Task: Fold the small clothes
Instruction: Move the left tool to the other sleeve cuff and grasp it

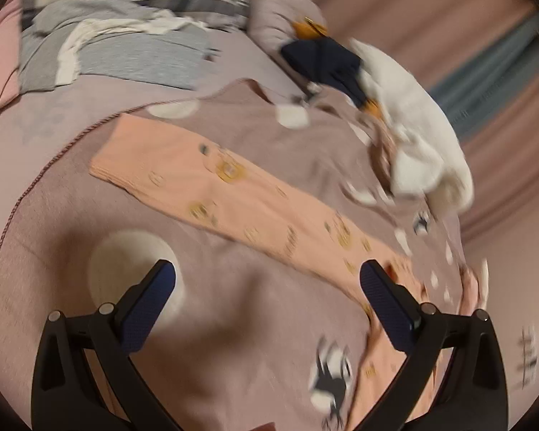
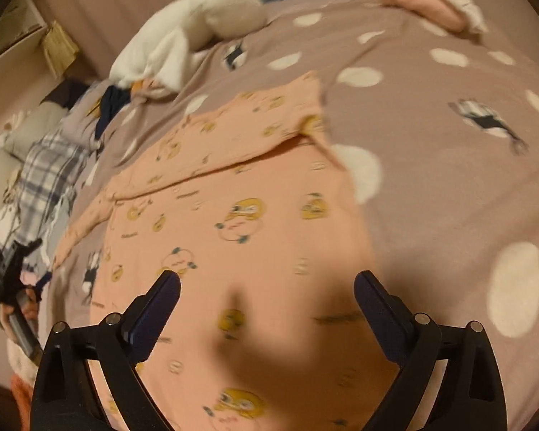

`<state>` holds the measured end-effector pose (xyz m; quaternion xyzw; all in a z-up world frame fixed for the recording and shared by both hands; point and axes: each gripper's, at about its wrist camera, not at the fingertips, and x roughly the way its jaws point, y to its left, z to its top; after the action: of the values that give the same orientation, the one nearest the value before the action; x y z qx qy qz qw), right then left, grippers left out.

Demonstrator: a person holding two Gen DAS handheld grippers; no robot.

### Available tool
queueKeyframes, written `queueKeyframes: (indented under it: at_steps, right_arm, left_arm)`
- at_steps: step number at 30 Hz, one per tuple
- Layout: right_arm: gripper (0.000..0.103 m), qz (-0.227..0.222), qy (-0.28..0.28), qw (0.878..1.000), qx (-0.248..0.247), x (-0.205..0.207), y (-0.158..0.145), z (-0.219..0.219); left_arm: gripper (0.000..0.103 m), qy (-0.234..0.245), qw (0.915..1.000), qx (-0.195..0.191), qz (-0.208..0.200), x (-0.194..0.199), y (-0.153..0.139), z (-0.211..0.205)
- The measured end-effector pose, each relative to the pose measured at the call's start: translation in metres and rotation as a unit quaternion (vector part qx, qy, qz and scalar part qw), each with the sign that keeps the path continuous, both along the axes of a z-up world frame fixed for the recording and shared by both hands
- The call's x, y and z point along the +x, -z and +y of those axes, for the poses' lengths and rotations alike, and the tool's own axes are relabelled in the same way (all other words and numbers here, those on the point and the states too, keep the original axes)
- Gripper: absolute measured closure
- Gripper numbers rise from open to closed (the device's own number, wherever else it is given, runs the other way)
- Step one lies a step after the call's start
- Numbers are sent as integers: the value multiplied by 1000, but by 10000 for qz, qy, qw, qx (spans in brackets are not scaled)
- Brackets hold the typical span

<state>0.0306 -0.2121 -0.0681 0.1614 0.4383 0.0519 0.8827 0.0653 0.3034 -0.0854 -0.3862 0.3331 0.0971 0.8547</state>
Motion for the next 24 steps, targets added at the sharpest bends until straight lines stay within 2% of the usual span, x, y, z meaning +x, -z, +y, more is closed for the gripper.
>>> queueKeyframes:
  at_steps: [2,4,5,7,10,12,14,18,21,24]
  right_arm:
    - [6,-45,116,9997,-231,-4,-3,0]
    - [6,-26,106,9988,-477,-10,-6,3]
    - [6,-56,56,9984,-558,-13,-7,6]
    - [2,-177,0,9971,-738,-22,-8,2]
    - [1,-367,-49,9928,-1142,-27,-3,5]
    - [1,-294,-21,9909,-1315,-22,6,11]
    - [1,-155,-55,9908,-1341,-18,13,16]
    - [1,30,-385,9932,-1096,-12,26,24]
    - [1,110,-341,9912,-1274,-10,34,26]
    - [1,52,-383,9890,-1431,-14,36,29]
  left_arm:
    - [0,-109,9997,-58,232,8,11,7]
    - [0,-112,9981,-409,440,17,27,15]
    - [0,-168,9976,-542,388,19,33,20]
    - [0,-224,9981,-543,200,18,29,23]
    - [0,-364,9956,-865,25,13,31,32]
    - [0,-513,9918,-1149,-235,8,33,40]
    - [0,-531,9898,-1275,-340,8,34,45]
    - [0,-599,9887,-1269,-531,12,34,46]
    - [0,-637,9891,-1158,-642,17,33,47]
    - [0,-460,9892,-1119,-832,20,33,49]
